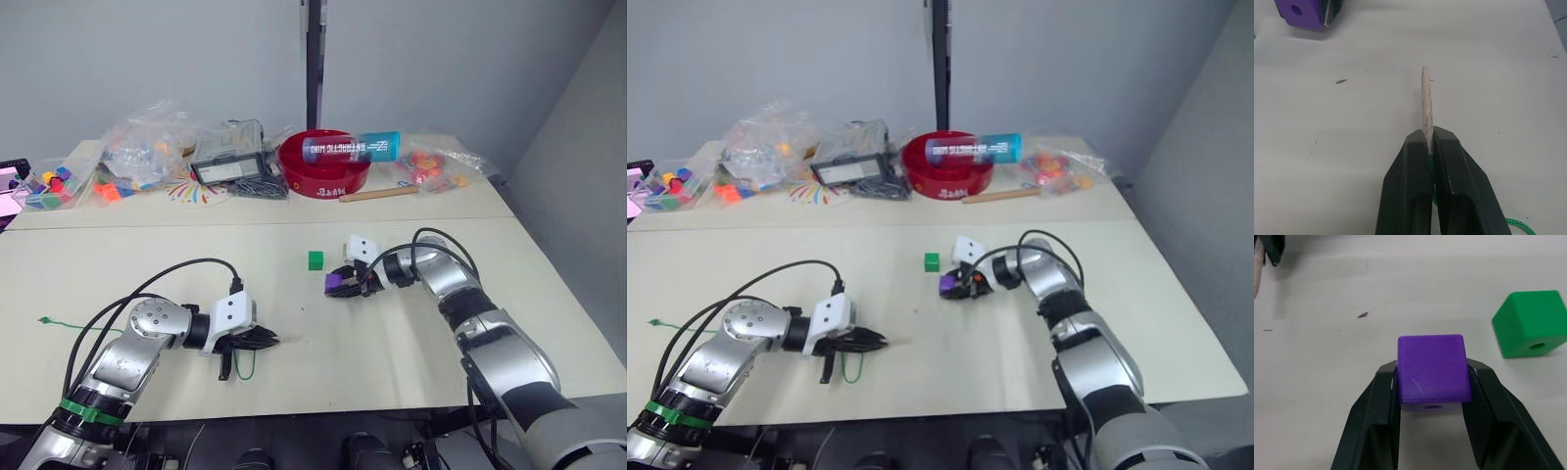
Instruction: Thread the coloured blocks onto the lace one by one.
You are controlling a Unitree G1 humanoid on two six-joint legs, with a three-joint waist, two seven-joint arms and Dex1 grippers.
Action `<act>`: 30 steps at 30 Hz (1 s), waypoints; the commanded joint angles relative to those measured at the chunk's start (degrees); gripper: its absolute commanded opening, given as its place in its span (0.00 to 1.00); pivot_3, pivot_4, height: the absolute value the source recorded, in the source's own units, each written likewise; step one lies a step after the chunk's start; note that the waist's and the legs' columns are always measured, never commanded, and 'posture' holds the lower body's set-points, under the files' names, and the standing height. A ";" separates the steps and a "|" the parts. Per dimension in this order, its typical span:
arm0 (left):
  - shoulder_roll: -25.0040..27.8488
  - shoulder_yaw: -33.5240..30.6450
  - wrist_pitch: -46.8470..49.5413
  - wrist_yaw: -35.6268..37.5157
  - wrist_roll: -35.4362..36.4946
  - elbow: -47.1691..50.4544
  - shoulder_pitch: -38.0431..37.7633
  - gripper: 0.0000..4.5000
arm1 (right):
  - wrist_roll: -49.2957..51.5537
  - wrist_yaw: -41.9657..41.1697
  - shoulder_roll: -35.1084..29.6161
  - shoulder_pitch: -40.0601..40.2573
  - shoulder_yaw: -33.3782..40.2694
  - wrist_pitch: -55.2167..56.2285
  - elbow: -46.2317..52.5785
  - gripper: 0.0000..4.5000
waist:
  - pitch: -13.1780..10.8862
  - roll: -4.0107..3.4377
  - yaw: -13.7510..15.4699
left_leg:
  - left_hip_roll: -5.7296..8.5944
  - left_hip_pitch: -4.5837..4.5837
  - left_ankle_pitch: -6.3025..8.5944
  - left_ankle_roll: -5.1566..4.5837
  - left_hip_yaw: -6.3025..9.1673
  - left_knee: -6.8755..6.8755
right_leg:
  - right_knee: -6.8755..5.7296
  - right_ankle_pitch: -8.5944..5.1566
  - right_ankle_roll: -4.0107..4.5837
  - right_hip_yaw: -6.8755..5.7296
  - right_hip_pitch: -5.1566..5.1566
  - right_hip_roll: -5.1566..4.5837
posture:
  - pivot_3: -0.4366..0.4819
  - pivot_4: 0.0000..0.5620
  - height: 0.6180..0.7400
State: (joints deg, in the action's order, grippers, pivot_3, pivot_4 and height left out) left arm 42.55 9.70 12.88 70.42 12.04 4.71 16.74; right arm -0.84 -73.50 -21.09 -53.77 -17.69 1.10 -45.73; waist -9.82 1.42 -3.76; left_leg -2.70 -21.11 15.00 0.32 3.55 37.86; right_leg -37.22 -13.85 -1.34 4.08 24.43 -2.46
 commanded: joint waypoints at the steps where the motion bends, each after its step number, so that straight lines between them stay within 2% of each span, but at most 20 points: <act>1: 0.76 -1.73 0.17 -0.13 1.48 1.88 0.06 0.00 | 3.03 -1.36 -2.64 7.93 0.24 -10.40 20.73 0.27 | 0.00 0.00 0.33 | 0.00 -0.02 0.00 0.00 0.05 0.00 | 0.00 0.00 -0.01 -0.02 0.00 0.00 | 0.48 0.27 0.92; 5: 1.26 -1.53 -0.10 0.33 1.40 1.60 0.54 0.00 | 3.60 0.63 -5.80 19.20 -1.80 -23.34 43.51 0.27 | -0.05 -0.09 0.93 | 0.03 -0.03 0.00 0.00 0.06 0.00 | -0.01 0.00 -0.02 -0.03 0.03 -0.02 | 0.48 0.27 0.92; 8: 1.70 -1.09 -0.15 1.03 1.22 1.17 1.24 0.00 | 2.11 4.99 -5.80 23.62 -3.03 -28.79 51.05 0.27 | -0.05 -0.08 0.91 | 0.02 -0.01 0.00 0.00 0.05 0.00 | 0.01 0.00 -0.03 -0.03 0.01 0.01 | 0.48 0.27 0.92; 15: 2.93 1.83 2.56 1.39 -1.36 1.72 2.85 0.00 | 0.78 9.10 -6.54 26.35 -5.65 -30.21 51.80 0.27 | -0.05 -0.07 0.89 | 0.02 0.08 -0.02 0.03 -0.01 0.01 | 0.02 0.01 -0.02 -0.01 -0.05 0.03 | 0.48 0.27 0.92; 21: -0.14 4.59 4.72 -1.56 -3.82 2.25 5.97 0.00 | 2.08 9.18 -6.46 27.14 -6.37 -31.00 52.10 0.27 | -0.03 -0.04 0.93 | 0.02 0.10 -0.02 0.03 0.00 0.01 | 0.02 0.01 -0.02 -0.01 -0.10 0.03 | 0.48 0.27 0.92; 30: -0.80 5.92 7.21 -1.41 -3.34 5.00 6.90 0.00 | 2.80 9.72 -6.27 27.15 -7.27 -31.56 52.08 0.27 | -0.02 -0.04 0.55 | 0.01 0.11 -0.02 0.03 0.02 0.01 | 0.02 0.01 -0.02 -0.01 -0.10 0.06 | 0.48 0.27 0.92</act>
State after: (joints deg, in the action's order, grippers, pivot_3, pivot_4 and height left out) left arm 41.85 15.69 19.86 68.99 8.30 7.81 22.63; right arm 1.54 -63.84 -27.52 -27.75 -23.15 -29.39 6.66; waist -9.85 1.38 -3.21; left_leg -2.69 -21.01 14.98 0.34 3.57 37.86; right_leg -37.20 -13.84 -1.35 4.08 24.33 -2.40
